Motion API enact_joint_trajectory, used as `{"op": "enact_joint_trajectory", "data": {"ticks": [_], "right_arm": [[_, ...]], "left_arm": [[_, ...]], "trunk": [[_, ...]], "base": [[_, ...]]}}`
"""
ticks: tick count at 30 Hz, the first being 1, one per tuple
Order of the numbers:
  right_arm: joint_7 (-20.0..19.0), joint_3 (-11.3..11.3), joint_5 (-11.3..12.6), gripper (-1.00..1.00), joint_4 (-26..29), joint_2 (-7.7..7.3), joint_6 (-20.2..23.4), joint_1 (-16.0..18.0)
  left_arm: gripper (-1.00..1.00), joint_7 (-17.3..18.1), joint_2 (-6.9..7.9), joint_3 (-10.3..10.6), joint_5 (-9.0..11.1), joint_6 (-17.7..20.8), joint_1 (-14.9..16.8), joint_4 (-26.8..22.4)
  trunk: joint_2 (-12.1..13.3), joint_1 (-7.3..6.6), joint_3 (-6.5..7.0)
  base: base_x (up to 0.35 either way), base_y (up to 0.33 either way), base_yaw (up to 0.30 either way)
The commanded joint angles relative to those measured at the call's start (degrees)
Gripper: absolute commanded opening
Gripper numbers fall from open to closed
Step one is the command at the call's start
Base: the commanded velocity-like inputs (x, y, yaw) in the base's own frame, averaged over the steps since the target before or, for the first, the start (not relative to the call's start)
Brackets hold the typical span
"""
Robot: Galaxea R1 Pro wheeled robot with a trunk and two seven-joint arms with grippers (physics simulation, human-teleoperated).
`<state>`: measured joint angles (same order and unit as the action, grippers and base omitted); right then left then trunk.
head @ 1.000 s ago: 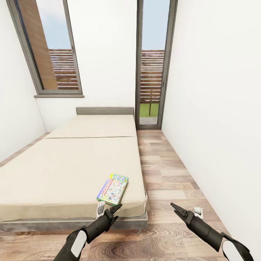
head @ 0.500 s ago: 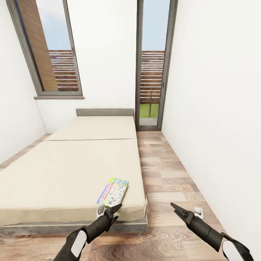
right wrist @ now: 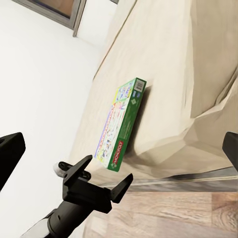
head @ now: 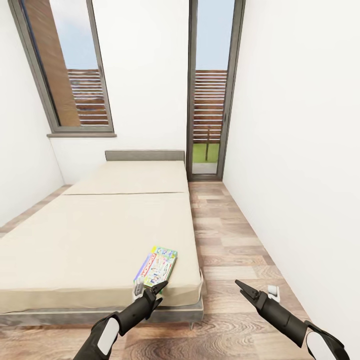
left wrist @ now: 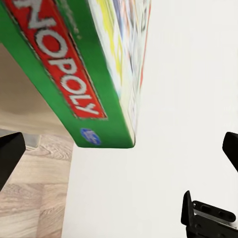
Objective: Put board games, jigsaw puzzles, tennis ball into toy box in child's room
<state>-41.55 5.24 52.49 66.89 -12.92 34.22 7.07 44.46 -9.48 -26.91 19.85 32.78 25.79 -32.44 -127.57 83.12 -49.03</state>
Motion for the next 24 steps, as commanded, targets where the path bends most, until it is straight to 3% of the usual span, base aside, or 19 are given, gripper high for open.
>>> {"op": "enact_joint_trajectory", "data": {"ticks": [1, 13, 24], "right_arm": [[-0.01, 0.04, 0.35, 1.0, -0.02, 0.0, 0.41, 0.03], [0.03, -0.04, 0.33, 1.0, 0.0, 0.0, 0.41, 0.05], [-0.02, -0.01, 0.34, 1.0, -0.02, 0.0, 0.41, 0.01]], "left_arm": [[1.0, 0.15, -0.05, -0.34, 0.02, 0.42, 0.05, -0.01], [1.0, 0.25, -0.01, -0.58, 0.02, 0.36, 0.05, -0.03], [1.0, 0.26, -0.01, -0.6, 0.02, 0.36, 0.05, -0.03]], "trunk": [[-0.02, -0.01, -0.06], [-0.02, -0.01, -0.06], [-0.02, -0.01, -0.06]], "base": [[0.0, 0.0, 0.0], [0.004, 0.0, 0.0], [0.108, 0.064, 0.0]]}}
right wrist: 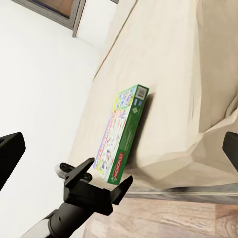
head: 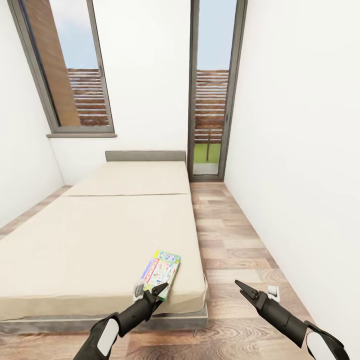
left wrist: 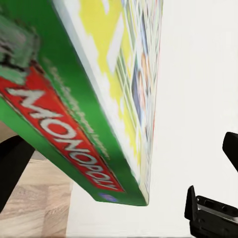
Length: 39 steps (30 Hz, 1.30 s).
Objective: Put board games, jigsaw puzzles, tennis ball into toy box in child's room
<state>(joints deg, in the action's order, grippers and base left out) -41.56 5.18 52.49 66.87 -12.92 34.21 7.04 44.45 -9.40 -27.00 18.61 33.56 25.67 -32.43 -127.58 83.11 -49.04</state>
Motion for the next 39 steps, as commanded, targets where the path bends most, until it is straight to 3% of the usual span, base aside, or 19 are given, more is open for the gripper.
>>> {"op": "enact_joint_trajectory", "data": {"ticks": [1, 37, 38, 39], "right_arm": [[-0.01, 0.04, 0.34, 1.0, 0.0, 0.0, 0.42, 0.04], [0.0, 0.08, 0.35, 1.0, 0.02, 0.0, 0.42, 0.06], [-0.01, 0.08, 0.34, 1.0, 0.02, 0.0, 0.42, 0.06], [-0.01, 0.07, 0.36, 1.0, 0.02, 0.0, 0.42, 0.05]], "left_arm": [[1.0, 0.27, -0.09, -0.51, 1.25, -0.42, 0.17, -0.04], [1.0, 0.33, -0.01, -0.56, 1.37, -0.46, 0.17, -0.01], [-1.0, 0.36, -0.01, -0.57, 1.36, -0.47, 0.17, -0.01], [-1.0, 0.39, -0.01, -0.58, 1.37, -0.48, 0.17, -0.01]], "trunk": [[-0.02, 0.0, -0.04], [-0.02, 0.0, -0.04], [-0.02, 0.0, -0.04], [-0.02, 0.0, -0.04]], "base": [[0.045, 0.025, 0.0], [0.008, 0.002, 0.0], [0.0, 0.0, 0.0], [0.0, 0.0, 0.0]]}}
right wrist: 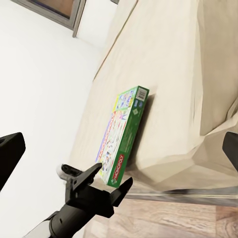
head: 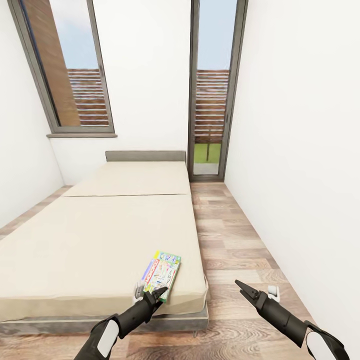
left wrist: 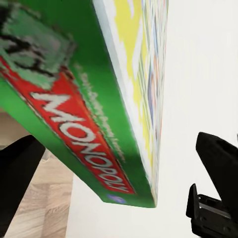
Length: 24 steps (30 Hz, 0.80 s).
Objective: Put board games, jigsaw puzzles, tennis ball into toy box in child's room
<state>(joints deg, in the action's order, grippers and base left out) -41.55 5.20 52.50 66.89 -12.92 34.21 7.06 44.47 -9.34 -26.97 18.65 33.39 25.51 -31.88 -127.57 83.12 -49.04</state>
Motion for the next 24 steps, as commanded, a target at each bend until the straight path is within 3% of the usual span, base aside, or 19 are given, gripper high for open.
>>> {"op": "enact_joint_trajectory", "data": {"ticks": [1, 15, 24], "right_arm": [[-0.01, 0.03, 0.34, 1.0, 0.0, 0.0, 0.42, 0.04], [-0.02, 0.04, 0.41, 1.0, 0.0, 0.0, 0.42, 0.02], [-0.02, 0.06, 0.41, 1.0, 0.0, 0.0, 0.42, 0.06]], "left_arm": [[-1.0, 0.39, -0.07, -0.61, 1.32, -0.32, 0.33, -0.56], [-1.0, 0.35, -0.04, -0.62, 1.39, -0.17, 0.33, -0.47], [-1.0, 0.35, -0.02, -0.55, 1.39, -0.17, 0.33, -0.47]], "trunk": [[-0.03, -0.01, -0.04], [-0.03, -0.01, -0.04], [3.58, -1.99, 1.57]], "base": [[0.0, 0.0, 0.0], [0.0, 0.0, 0.0], [0.0, 0.0, 0.0]]}}
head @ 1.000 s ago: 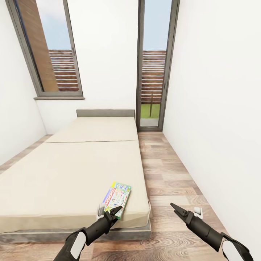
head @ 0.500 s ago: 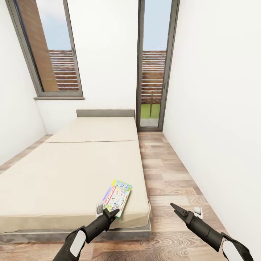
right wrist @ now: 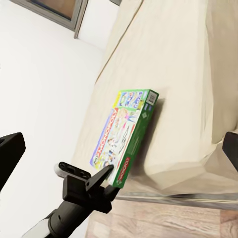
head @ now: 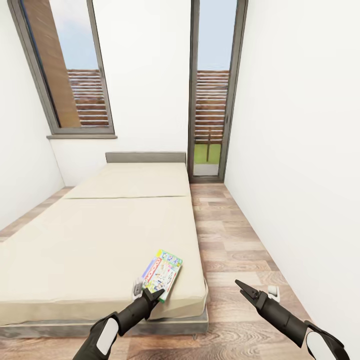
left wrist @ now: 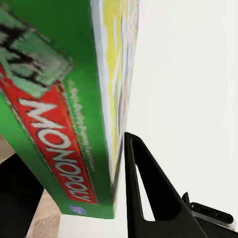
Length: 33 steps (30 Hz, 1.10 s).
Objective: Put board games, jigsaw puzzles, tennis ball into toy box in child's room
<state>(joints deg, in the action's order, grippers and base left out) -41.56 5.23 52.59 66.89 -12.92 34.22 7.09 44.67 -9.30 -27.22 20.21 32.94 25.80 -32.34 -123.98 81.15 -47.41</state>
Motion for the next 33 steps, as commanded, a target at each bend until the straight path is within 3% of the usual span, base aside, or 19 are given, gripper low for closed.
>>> {"op": "enact_joint_trajectory", "data": {"ticks": [1, 9, 24, 30, 33], "right_arm": [[-0.01, 0.06, 0.32, 1.0, -0.01, 0.0, 0.41, 0.01], [-0.01, 0.2, 0.32, 1.0, -0.02, -0.04, 0.41, 0.0], [0.07, 0.04, 0.25, 1.0, -0.01, -0.03, 0.35, 0.03], [0.08, 0.2, 0.24, 1.0, -0.01, -0.08, 0.3, 0.01], [0.09, 0.18, 0.24, 1.0, -0.01, -0.06, 0.24, 0.02]], "left_arm": [[-1.0, 0.15, -0.06, -0.3, -0.18, 0.29, 0.04, 0.0], [-1.0, 0.29, -0.02, -0.22, -0.25, 0.94, 0.07, -0.09], [-1.0, 0.5, 0.14, 0.18, -0.33, 8.58, 0.56, -3.8], [-1.0, 0.42, 0.22, 0.5, -0.63, 14.53, 0.57, -10.3], [-1.0, 0.42, 1.79, 0.75, -0.85, 18.91, 0.57, -13.95]], "trunk": [[0.39, -0.24, 0.13], [3.6, -1.99, 1.56], [9.62, -5.29, 4.26], [12.02, -6.6, 5.33], [13.23, -7.26, 5.87]], "base": [[0.0, 0.0, 0.0], [0.0, 0.0, 0.0], [0.0, 0.0, 0.0], [0.0, 0.0, 0.0], [0.0, 0.0, 0.0]]}}
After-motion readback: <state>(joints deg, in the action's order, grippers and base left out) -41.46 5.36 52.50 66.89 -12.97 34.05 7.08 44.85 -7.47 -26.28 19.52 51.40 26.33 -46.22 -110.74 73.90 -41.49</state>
